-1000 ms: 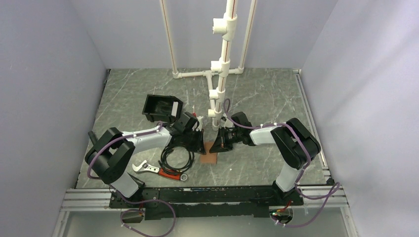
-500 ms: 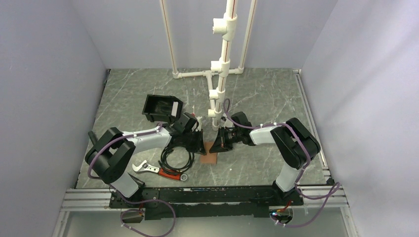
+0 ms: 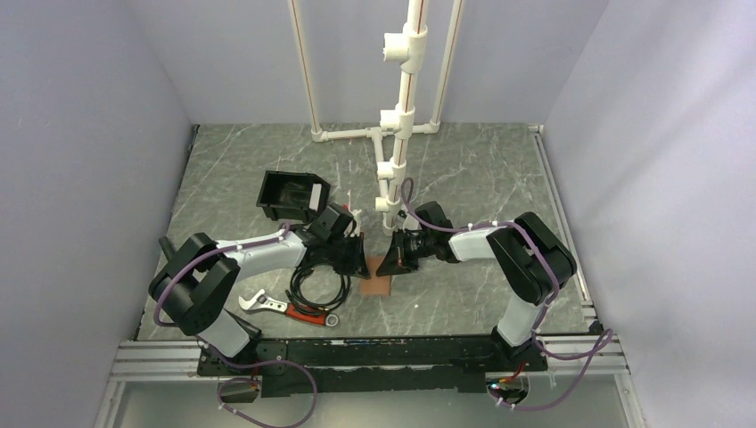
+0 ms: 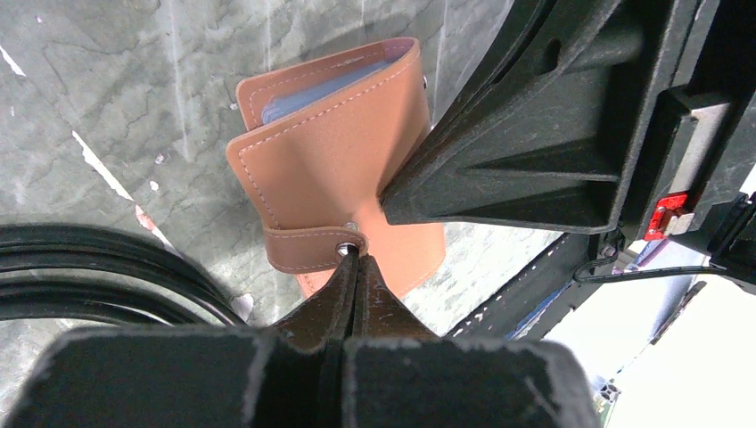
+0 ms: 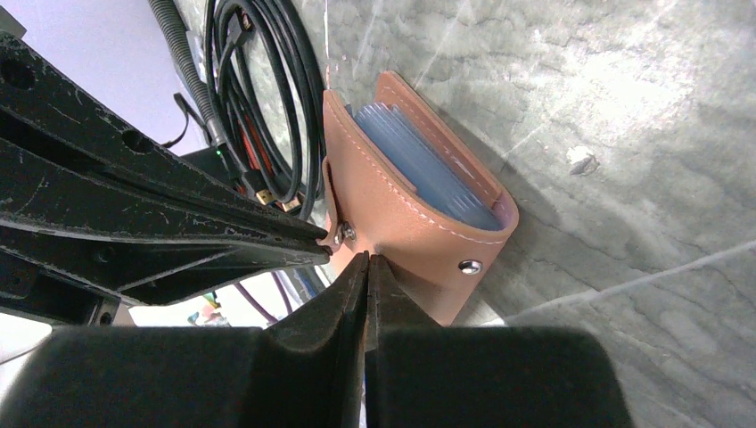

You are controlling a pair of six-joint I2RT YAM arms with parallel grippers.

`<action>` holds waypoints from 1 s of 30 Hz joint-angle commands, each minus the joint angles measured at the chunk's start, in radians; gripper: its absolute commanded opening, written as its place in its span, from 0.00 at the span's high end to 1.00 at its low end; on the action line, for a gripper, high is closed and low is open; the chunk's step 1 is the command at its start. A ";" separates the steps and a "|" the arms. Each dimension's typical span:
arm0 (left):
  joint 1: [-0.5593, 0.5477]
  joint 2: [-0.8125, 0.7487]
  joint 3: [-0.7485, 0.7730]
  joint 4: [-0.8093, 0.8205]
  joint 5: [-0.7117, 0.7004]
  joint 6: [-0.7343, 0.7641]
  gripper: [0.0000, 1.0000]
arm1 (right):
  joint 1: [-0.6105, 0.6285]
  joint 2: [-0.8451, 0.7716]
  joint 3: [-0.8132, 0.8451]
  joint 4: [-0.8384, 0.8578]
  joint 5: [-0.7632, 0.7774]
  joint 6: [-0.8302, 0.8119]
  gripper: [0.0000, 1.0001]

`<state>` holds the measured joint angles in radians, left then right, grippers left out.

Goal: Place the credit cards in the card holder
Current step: Close the card holder at the center of the board.

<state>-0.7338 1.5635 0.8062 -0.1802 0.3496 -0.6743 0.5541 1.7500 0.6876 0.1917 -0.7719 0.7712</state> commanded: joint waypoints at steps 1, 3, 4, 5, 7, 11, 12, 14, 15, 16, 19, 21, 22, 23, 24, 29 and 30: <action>0.006 -0.017 0.000 0.021 -0.015 -0.011 1.00 | 0.036 0.048 0.002 -0.049 0.100 -0.049 0.95; 0.005 -0.007 -0.002 0.035 -0.007 -0.014 1.00 | 0.036 0.050 0.003 -0.050 0.099 -0.049 0.95; 0.006 -0.003 -0.001 0.035 -0.009 -0.015 1.00 | 0.036 0.049 0.004 -0.050 0.099 -0.049 0.95; 0.006 -0.001 -0.003 0.038 -0.010 -0.016 1.00 | 0.036 0.050 0.003 -0.051 0.100 -0.049 0.95; 0.007 0.005 -0.001 0.038 -0.006 -0.012 1.00 | 0.036 0.050 0.000 -0.049 0.100 -0.049 0.95; 0.006 0.012 0.000 0.044 -0.003 -0.013 1.00 | 0.036 0.056 0.000 -0.045 0.097 -0.047 0.95; 0.007 0.017 0.002 0.043 -0.002 -0.013 1.00 | 0.036 0.055 0.000 -0.045 0.097 -0.047 0.95; 0.008 0.024 -0.001 0.052 0.002 -0.015 1.00 | 0.036 0.056 0.000 -0.043 0.097 -0.045 0.95; 0.006 0.028 -0.004 0.060 0.006 -0.018 1.00 | 0.038 0.056 0.000 -0.042 0.096 -0.044 0.95; 0.006 0.033 -0.004 0.063 0.007 -0.019 1.00 | 0.038 0.057 -0.001 -0.041 0.096 -0.044 0.95; 0.005 0.050 -0.002 0.071 0.006 -0.018 1.00 | 0.039 0.057 -0.002 -0.041 0.097 -0.044 0.95; 0.006 0.055 -0.005 0.080 0.000 -0.021 1.00 | 0.040 0.056 -0.003 -0.042 0.097 -0.044 0.95; 0.007 0.058 -0.005 0.083 -0.002 -0.022 1.00 | 0.040 0.056 -0.003 -0.043 0.097 -0.044 0.95; 0.007 0.061 -0.007 0.085 -0.004 -0.024 1.00 | 0.040 0.056 -0.004 -0.043 0.097 -0.044 0.95; 0.005 0.066 -0.008 0.091 -0.002 -0.028 1.00 | 0.041 0.054 -0.005 -0.042 0.097 -0.044 0.95; 0.005 0.102 -0.015 0.104 -0.001 -0.037 1.00 | 0.041 0.057 -0.003 -0.043 0.097 -0.044 0.96; 0.005 0.108 -0.015 0.102 -0.001 -0.039 1.00 | 0.041 0.057 -0.003 -0.043 0.097 -0.044 0.96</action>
<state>-0.7200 1.6005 0.8062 -0.1371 0.3897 -0.7040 0.5545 1.7531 0.6903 0.1883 -0.7727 0.7712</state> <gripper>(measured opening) 0.005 0.046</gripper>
